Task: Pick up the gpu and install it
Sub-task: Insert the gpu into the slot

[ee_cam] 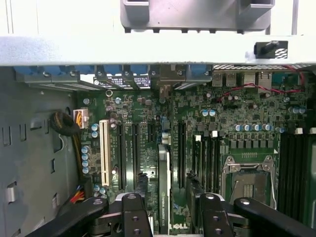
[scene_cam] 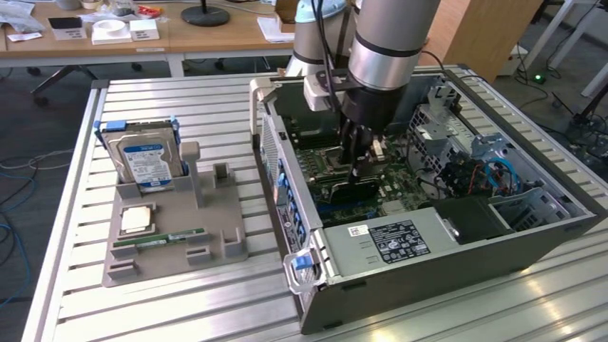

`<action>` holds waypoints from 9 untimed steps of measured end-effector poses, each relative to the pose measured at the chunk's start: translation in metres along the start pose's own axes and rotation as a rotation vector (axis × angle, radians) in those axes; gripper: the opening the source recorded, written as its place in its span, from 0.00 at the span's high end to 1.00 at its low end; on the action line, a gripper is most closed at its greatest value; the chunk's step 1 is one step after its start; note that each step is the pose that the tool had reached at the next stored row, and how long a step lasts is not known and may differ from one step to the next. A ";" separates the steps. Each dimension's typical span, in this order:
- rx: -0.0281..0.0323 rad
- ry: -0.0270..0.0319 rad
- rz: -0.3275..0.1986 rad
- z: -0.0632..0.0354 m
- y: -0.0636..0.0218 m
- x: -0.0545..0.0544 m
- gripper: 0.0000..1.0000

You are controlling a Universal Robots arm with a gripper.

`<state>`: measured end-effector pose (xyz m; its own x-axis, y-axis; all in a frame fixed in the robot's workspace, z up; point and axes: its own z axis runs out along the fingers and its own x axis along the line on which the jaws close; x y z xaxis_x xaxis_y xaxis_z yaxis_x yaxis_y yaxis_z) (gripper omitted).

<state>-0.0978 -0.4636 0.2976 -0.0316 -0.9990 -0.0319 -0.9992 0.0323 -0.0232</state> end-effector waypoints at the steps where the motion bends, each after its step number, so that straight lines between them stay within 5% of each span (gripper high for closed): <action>1: -0.0001 0.0002 0.000 -0.0008 0.0000 0.000 0.56; 9: 0.0000 -0.0002 0.000 -0.0071 -0.0001 0.000 0.56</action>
<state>-0.0979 -0.4636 0.3047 -0.0316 -0.9990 -0.0321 -0.9992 0.0323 -0.0233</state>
